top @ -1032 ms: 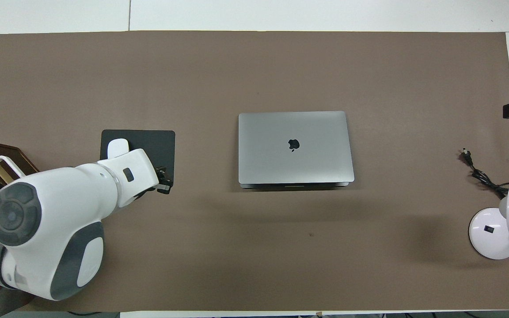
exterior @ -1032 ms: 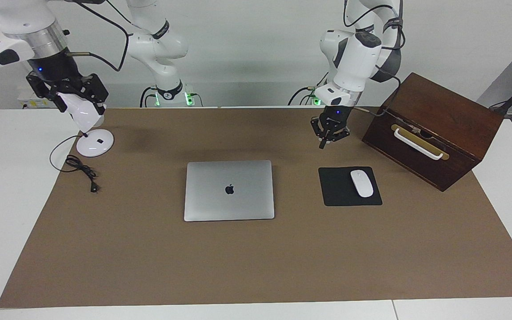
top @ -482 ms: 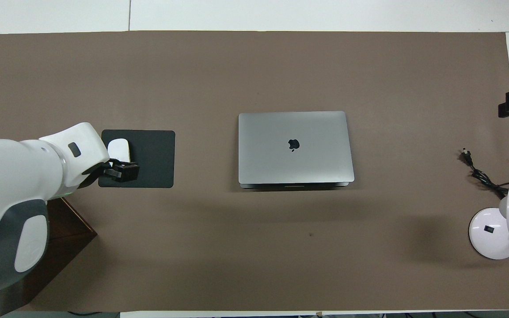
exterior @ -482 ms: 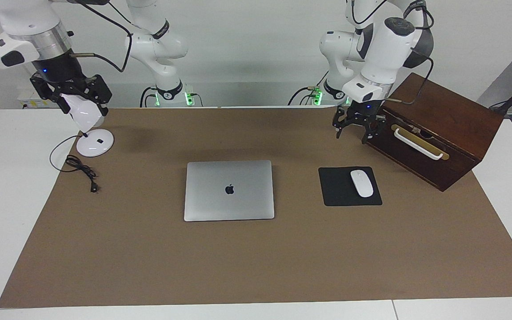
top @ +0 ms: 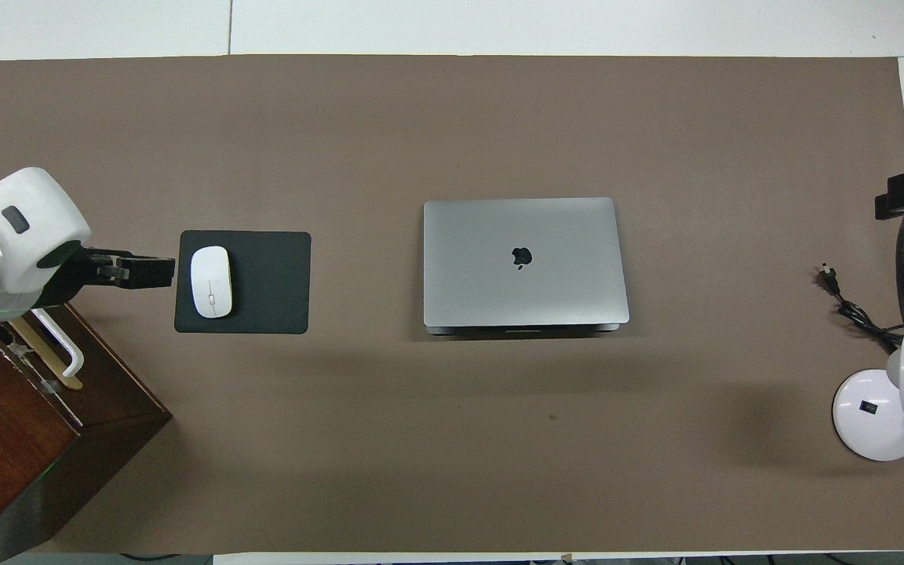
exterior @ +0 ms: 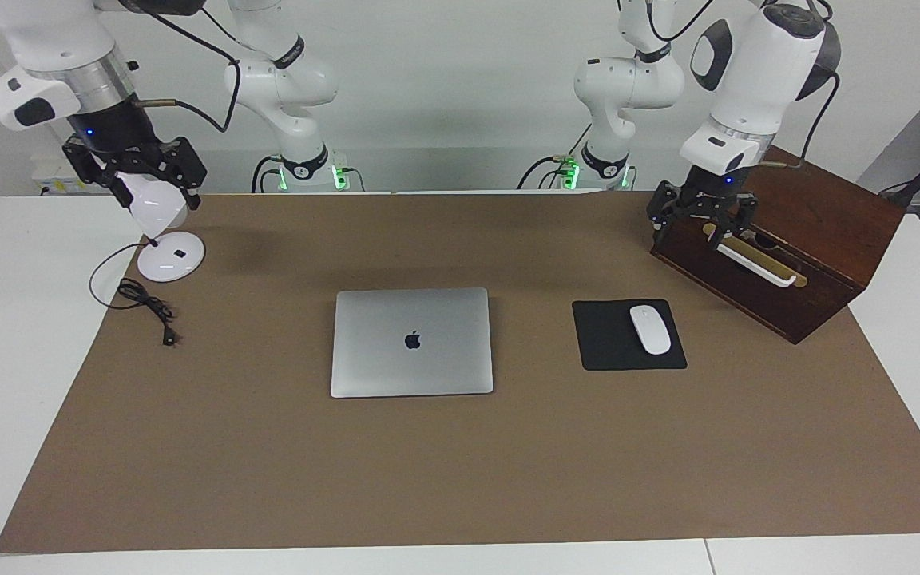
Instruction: Close laptop with both arms
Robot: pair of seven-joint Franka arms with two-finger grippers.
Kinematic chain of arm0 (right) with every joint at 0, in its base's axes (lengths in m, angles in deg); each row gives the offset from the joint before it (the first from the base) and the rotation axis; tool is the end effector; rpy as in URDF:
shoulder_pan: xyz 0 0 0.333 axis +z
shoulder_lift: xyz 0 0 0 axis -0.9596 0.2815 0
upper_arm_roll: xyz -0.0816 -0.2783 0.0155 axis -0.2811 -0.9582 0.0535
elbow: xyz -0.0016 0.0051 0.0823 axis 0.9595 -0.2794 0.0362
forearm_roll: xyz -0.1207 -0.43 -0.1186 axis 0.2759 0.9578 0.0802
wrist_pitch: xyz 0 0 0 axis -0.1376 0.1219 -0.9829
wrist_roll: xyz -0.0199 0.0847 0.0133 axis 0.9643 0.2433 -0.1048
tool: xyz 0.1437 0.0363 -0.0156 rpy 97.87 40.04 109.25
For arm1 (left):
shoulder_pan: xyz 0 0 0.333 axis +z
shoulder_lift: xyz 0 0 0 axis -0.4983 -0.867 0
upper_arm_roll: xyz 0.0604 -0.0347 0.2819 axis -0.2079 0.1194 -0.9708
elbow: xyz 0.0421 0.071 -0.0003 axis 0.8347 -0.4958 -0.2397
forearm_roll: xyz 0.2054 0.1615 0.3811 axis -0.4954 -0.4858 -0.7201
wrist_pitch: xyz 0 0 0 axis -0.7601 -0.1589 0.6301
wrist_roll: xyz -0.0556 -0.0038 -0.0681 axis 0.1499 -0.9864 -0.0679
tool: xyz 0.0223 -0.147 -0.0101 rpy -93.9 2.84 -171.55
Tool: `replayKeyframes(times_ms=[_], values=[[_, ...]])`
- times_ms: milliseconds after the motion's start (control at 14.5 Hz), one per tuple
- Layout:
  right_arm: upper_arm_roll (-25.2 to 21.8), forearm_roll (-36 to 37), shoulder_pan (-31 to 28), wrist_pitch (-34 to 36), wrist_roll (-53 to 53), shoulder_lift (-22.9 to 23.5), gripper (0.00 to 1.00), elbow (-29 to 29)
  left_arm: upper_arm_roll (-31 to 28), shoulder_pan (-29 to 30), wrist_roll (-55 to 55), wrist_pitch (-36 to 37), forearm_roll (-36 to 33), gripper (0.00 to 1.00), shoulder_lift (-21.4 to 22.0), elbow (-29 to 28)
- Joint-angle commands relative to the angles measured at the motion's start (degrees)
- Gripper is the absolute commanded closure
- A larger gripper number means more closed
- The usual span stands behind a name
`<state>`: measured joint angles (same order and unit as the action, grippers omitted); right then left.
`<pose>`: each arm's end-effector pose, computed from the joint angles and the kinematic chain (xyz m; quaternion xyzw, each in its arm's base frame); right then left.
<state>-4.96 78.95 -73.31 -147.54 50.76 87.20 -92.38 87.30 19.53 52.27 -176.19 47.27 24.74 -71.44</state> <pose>0.6219 -0.0293 0.5990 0.9991 -0.0375 0.0170 0.0054 0.5952 -0.0920 0.4858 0.9899 -0.1045 0.0922 0.0252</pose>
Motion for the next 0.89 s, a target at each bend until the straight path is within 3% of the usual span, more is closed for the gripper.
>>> replayKeyframes(times_ms=[0, 275, 826], values=[[0.4, -0.5, -2.3, -2.8, -2.0, -3.7, 0.00, -6.0, 0.6, 1.7, -1.3, 8.5, -1.2, 0.00, -5.6, 10.9], [0.4, -0.4, -2.4, -2.1, -2.0, -3.9, 0.00, -6.1, 0.5, 4.4, -1.7, 14.6, -1.5, 0.00, -7.5, 16.8], [0.4, -0.7, -1.8, 2.0, -2.0, -3.6, 0.00, -4.5, 0.6, 5.7, -1.7, 12.9, -2.2, 0.00, -8.1, 15.3]])
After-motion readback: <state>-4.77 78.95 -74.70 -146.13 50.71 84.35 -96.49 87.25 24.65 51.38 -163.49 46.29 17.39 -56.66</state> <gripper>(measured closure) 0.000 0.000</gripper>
